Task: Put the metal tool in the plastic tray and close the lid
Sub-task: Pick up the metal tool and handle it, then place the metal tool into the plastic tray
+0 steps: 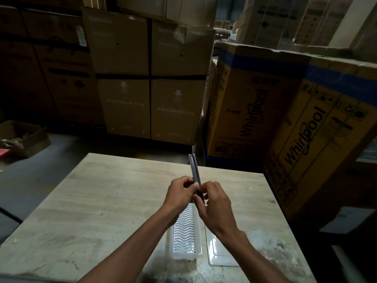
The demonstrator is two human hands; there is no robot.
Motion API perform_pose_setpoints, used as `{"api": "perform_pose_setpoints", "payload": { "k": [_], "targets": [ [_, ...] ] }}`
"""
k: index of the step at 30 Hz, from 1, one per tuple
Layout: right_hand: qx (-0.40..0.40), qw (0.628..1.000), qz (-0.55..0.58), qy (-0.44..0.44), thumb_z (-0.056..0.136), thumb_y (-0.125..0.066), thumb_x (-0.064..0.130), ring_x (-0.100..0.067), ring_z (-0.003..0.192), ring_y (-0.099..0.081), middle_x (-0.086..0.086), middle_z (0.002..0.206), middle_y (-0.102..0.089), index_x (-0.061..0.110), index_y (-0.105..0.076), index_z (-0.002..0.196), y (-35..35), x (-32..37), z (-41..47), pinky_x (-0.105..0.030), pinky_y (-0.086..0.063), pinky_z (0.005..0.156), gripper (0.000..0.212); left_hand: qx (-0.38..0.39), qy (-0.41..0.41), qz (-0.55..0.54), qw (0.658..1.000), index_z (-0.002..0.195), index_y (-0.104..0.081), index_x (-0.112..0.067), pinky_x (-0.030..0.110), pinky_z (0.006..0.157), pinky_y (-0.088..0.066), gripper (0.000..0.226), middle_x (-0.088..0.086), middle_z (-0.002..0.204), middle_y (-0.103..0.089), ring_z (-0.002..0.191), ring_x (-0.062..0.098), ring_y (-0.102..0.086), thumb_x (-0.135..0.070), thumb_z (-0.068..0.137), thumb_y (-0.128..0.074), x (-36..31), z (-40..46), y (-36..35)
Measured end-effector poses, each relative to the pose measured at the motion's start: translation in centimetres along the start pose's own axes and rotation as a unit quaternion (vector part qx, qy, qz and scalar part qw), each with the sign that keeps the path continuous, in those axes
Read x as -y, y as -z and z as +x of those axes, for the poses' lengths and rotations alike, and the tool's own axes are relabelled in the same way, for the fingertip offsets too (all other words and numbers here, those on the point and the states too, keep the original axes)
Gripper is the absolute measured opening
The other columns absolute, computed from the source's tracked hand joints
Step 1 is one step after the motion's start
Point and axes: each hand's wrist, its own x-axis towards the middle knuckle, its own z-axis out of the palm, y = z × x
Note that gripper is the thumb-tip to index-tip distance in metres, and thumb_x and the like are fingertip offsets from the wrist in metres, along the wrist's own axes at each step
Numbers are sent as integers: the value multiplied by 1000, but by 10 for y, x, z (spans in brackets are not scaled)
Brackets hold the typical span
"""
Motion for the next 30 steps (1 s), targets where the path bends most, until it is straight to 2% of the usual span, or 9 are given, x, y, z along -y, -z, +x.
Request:
{"api": "perform_pose_setpoints", "payload": {
  "k": [6, 8, 11, 13, 15, 16, 18, 24, 30],
  "targets": [
    [-17, 999, -26, 6, 89, -73, 21, -17, 76, -60, -2, 88, -68, 16, -63, 94, -2, 5, 0, -20, -45, 66, 12, -11, 7, -8, 1000, 96, -73, -10, 40, 81, -65, 11, 9, 89, -77, 82, 22, -76, -16, 95, -64, 3, -1, 4],
    [-18, 1000, -25, 4, 89, -73, 21, -17, 73, -61, -1, 86, -68, 16, -64, 93, -3, 6, 1, -22, -47, 65, 12, -11, -1, 6, 1000, 95, -72, -11, 39, 82, -65, 13, 7, 88, -76, 82, 21, -75, -19, 96, -62, 4, 0, 4],
    [-20, 999, -20, -14, 88, -74, 23, -14, 70, -61, 3, 83, -67, 19, -63, 89, -8, 3, 0, -26, -51, 63, 12, -42, -67, 133, 988, 99, -70, -16, 29, 83, -57, 18, 2, 96, -73, 93, 19, -69, -29, 98, -58, 11, 2, 7],
    [-16, 999, -17, -38, 87, -75, 22, -14, 69, -61, 4, 81, -66, 20, -61, 86, -13, 0, -3, -25, -49, 62, 14, -112, -133, 320, 932, 113, -66, -20, 36, 100, -45, 27, 2, 118, -67, 118, 22, -58, -39, 97, -56, 25, 5, 16],
    [4, 997, -24, -71, 88, -74, 25, -13, 69, -62, 5, 81, -66, 21, -60, 85, -20, -6, -9, -25, -49, 63, 15, -168, -192, 479, 840, 126, -61, -20, 51, 115, -30, 44, 9, 140, -56, 139, 31, -43, -47, 93, -58, 40, 8, 31],
    [14, 996, -32, -85, 88, -74, 27, -14, 69, -63, 5, 81, -66, 22, -60, 85, -25, -9, -12, -27, -51, 64, 16, -177, -207, 530, 803, 132, -58, -19, 58, 118, -23, 52, 13, 148, -49, 145, 36, -36, -51, 91, -58, 46, 9, 40],
    [38, 992, -41, -109, 89, -71, 29, -15, 72, -64, 5, 81, -67, 22, -59, 83, -35, -15, -21, -32, -53, 66, 16, -170, -214, 583, 765, 142, -49, -18, 63, 121, -12, 65, 19, 160, -33, 152, 41, -21, -57, 90, -56, 53, 10, 55],
    [127, 978, -56, -156, 93, -62, 30, -21, 85, -65, 1, 91, -69, 20, -61, 90, -68, -20, -43, -34, -47, 70, 10, -159, -183, 627, 740, 158, -22, -15, 63, 122, -9, 81, 20, 169, 1, 155, 41, 5, -61, 93, -38, 72, 9, 83],
    [177, 961, -97, -188, 97, -55, 23, -24, 91, -66, -4, 100, -68, 15, -62, 103, -93, -21, -48, -28, -36, 66, 12, -149, -164, 647, 729, 159, -14, -13, 64, 122, -9, 82, 20, 169, 5, 156, 39, 6, -62, 95, -27, 96, 5, 98]
  ]
}}
